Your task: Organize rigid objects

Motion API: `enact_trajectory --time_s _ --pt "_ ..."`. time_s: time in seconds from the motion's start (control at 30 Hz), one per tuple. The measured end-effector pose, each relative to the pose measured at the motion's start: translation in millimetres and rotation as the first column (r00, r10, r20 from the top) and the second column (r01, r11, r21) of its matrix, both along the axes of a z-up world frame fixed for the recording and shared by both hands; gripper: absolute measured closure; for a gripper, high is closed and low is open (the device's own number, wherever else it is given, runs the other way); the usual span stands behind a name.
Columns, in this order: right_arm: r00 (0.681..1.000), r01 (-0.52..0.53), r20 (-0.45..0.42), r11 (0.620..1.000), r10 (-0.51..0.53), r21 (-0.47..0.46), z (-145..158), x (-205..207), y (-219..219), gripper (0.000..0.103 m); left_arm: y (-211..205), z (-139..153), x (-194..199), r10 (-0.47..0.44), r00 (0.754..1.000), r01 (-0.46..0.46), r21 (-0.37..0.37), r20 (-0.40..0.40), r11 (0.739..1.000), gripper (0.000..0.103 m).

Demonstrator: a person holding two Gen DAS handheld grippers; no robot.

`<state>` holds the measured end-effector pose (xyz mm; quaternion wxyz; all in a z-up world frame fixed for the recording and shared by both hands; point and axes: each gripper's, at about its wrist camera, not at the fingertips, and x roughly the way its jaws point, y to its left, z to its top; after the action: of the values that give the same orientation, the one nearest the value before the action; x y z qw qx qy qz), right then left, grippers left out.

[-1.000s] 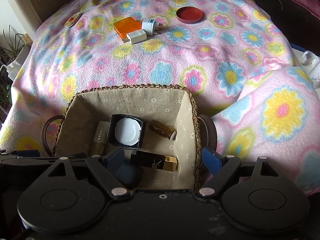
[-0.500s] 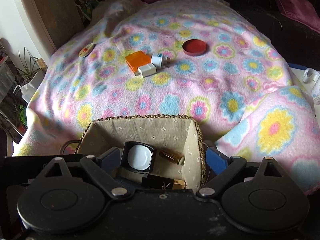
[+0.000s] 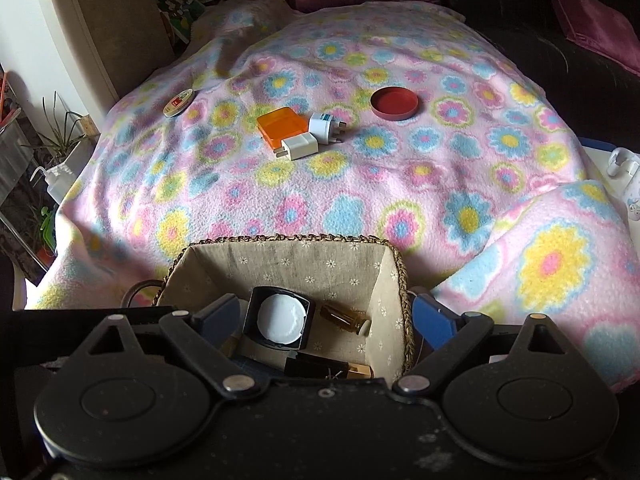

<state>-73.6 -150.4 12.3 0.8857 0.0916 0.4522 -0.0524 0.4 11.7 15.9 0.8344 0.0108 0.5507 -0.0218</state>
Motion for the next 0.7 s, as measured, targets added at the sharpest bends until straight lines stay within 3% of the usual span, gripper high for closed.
enact_trajectory --time_s 0.7 --pt "1.000 -0.004 0.005 1.000 0.004 0.014 0.4 -0.5 -1.6 0.009 -0.6 5.7 -0.4 0.008 1.000 -0.008 0.005 0.015 1.000 0.015"
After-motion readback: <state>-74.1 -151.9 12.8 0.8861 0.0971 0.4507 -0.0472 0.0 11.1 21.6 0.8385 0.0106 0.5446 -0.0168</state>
